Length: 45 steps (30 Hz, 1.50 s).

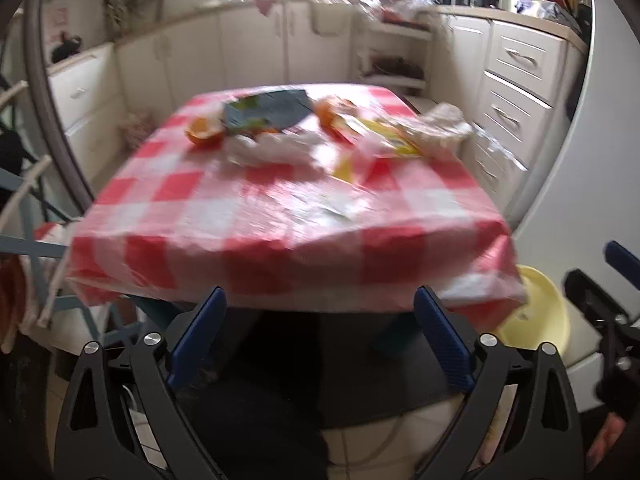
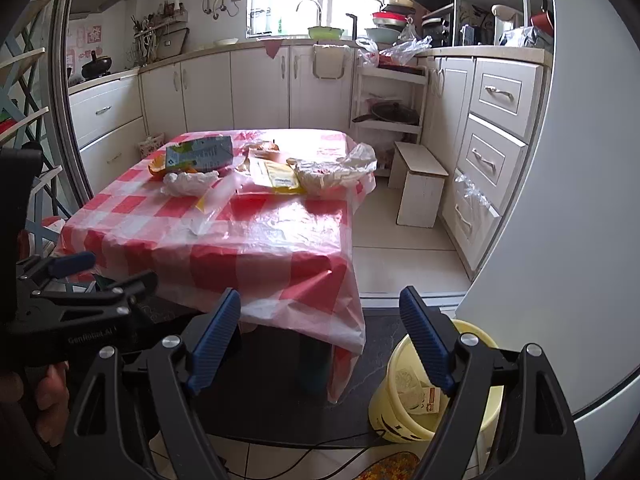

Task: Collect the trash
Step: 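Reach the left tool toward the yellow snack wrapper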

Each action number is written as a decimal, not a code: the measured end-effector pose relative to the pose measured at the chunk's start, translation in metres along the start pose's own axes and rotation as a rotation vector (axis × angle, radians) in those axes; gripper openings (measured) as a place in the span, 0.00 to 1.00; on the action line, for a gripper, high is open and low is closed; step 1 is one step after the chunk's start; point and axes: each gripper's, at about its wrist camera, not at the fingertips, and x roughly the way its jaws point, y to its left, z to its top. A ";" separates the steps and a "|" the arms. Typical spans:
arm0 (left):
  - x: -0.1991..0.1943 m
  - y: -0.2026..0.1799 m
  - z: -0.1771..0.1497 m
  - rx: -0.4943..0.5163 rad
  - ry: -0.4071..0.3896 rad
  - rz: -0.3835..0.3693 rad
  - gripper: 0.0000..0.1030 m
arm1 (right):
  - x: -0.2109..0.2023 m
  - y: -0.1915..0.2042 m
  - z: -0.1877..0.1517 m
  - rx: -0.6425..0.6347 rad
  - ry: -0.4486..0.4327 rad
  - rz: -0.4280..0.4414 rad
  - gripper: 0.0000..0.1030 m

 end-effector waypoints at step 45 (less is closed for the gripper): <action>0.091 -0.017 0.099 -0.115 0.066 -0.045 0.92 | 0.037 0.001 0.054 0.012 -0.025 0.060 0.76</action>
